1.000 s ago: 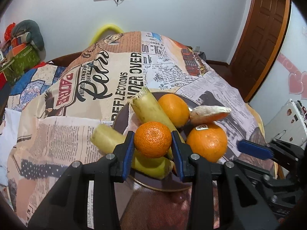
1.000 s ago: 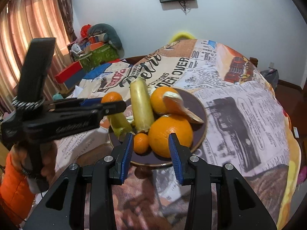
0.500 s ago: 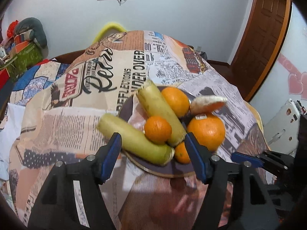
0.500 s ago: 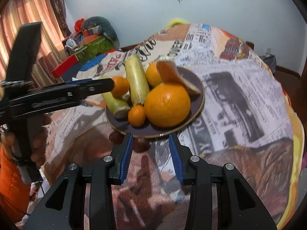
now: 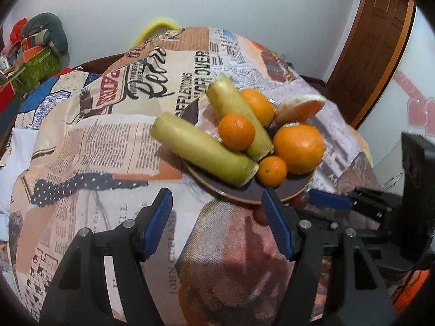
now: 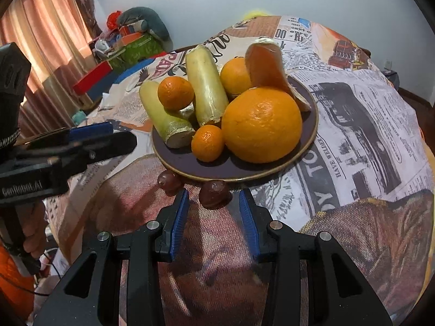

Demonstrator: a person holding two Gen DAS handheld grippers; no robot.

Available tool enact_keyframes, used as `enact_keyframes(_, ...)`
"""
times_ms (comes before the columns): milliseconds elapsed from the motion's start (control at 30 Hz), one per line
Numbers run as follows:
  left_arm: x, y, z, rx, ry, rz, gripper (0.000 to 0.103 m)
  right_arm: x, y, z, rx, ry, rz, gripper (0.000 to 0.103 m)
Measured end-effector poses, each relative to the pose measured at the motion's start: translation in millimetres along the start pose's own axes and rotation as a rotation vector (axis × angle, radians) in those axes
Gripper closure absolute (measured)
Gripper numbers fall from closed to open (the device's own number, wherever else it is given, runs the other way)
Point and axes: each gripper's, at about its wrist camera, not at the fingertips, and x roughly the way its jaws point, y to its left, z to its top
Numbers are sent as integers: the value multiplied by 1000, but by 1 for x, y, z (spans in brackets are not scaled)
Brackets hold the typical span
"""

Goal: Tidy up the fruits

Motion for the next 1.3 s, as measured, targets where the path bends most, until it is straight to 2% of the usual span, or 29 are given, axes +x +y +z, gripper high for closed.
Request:
enact_keyframes(100,5,2,-4,-13,23,-7,35,2,1,1,-3,2,-2,68)
enact_keyframes(167,5,1,-6,-12,29,-7,35,2,1,1,-2,-6,-4,75)
enact_keyframes(200,5,1,-7,-11,27,-9,35,3,1,1,-2,-5,0,82)
enact_keyframes(233,3,-1,-8,-8,26,-15,35,3,1,1,-1,-2,3,84)
enact_keyframes(500,-4,-14,-10,26,17,-26,35,-6,-1,-2,15,-20,23,86)
enact_keyframes(733,1,-27,-13,39,31,-60,38,-23,-11,-4,45,-57,2,85)
enact_keyframes(1000,26,-43,-18,81,107,-97,66,-35,-21,-9,71,-84,-14,85)
enact_keyframes(1133,32,-45,-17,74,111,-94,72,-35,-24,-9,79,-86,-10,85)
enact_keyframes(1200,34,-44,-15,63,109,-91,80,-35,-24,-9,80,-84,-9,85)
enact_keyframes(1300,36,-41,-15,49,109,-105,82,-35,-25,-9,80,-86,-5,85)
